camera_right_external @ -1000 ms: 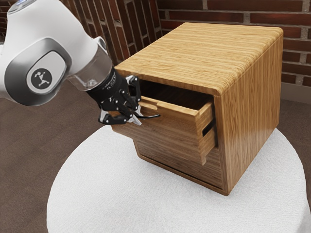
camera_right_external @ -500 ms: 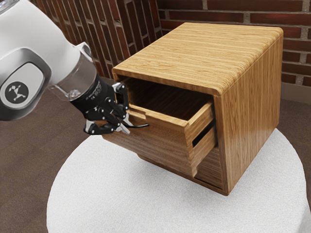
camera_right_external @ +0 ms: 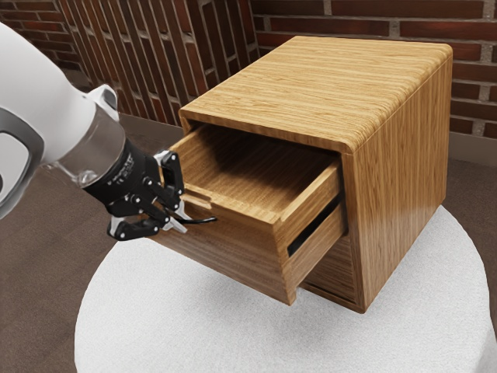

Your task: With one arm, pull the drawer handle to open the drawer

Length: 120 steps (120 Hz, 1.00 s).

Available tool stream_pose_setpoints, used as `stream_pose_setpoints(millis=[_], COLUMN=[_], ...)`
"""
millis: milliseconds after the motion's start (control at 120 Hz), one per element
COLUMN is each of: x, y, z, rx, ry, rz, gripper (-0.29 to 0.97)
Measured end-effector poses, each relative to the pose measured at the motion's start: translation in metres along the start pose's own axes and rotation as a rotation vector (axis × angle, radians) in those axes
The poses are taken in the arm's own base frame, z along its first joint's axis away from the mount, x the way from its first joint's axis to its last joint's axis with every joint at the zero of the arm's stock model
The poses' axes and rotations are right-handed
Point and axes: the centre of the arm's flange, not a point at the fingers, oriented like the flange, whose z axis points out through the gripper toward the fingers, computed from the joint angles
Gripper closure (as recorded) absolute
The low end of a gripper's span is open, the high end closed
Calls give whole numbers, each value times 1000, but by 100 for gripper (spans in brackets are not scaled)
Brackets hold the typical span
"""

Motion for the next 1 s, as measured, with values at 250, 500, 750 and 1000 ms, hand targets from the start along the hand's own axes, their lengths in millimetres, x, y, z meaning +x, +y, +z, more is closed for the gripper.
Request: stream_pose_setpoints(millis=[250,500,750,1000], x=[0,-1,-2,-4], y=[-20,-29,-45,-56], z=[-6,-10,-16,-21], rx=[-9,-18,-30,-41], ry=[9,14,20,26], rz=[-2,-3,-3,0], gripper=[79,79,79,79])
